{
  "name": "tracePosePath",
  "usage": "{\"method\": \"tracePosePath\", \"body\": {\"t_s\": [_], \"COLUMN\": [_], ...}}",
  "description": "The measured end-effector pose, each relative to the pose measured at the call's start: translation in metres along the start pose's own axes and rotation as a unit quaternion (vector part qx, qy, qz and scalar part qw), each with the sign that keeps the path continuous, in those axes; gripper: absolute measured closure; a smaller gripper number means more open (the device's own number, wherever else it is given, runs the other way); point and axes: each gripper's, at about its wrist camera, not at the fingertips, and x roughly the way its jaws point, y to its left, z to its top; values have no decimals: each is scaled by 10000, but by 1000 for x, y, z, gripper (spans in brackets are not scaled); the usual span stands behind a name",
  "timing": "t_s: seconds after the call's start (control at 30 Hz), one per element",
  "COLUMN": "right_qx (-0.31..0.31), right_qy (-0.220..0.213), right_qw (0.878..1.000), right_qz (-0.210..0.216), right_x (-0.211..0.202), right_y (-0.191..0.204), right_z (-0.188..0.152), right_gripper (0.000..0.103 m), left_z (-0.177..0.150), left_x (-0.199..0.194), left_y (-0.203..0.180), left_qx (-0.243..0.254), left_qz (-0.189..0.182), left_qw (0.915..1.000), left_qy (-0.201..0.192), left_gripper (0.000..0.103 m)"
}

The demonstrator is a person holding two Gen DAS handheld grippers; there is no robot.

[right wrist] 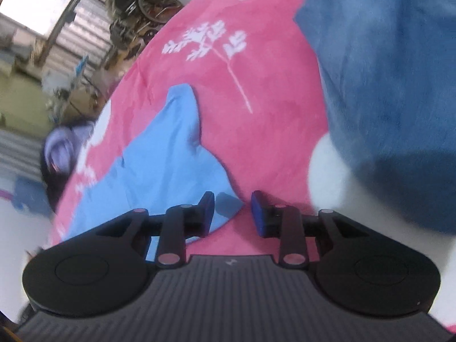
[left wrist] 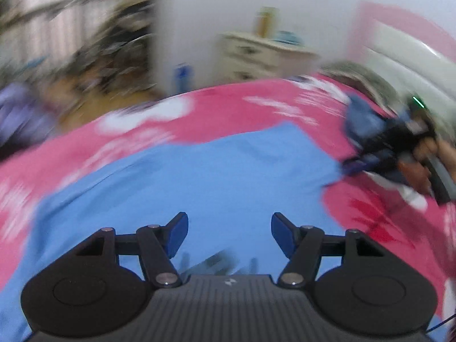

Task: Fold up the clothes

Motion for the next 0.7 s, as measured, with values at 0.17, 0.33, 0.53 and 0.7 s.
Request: {"method": "tracePosePath", "body": {"t_s": [0.17,0.33,0.53,0.7], "right_qx": [84,194,293,227], "right_qy": [10,104,251,366], "right_qw": [9998,9982,9938,9877], "right_qz": [157,552,1046,1507], "right_x": [3,1,-4,-5], "right_y": [-5,-15,-21,-16], "right_z": [4,7,8,11], "right_gripper": [91,101,101,101], "left_z": [23,23,20,20], "left_x": [69,122,165,172], "left_y": [-87,-144,-164,-155], "left_qx": [1399,2369,2493,1943], "left_qz": [-231,-192,29,-85], "left_qw": [9897,9712,9683,9807], "left_qy": [-185,-180,-154,-224], "left_gripper": [37,37,46,90]}}
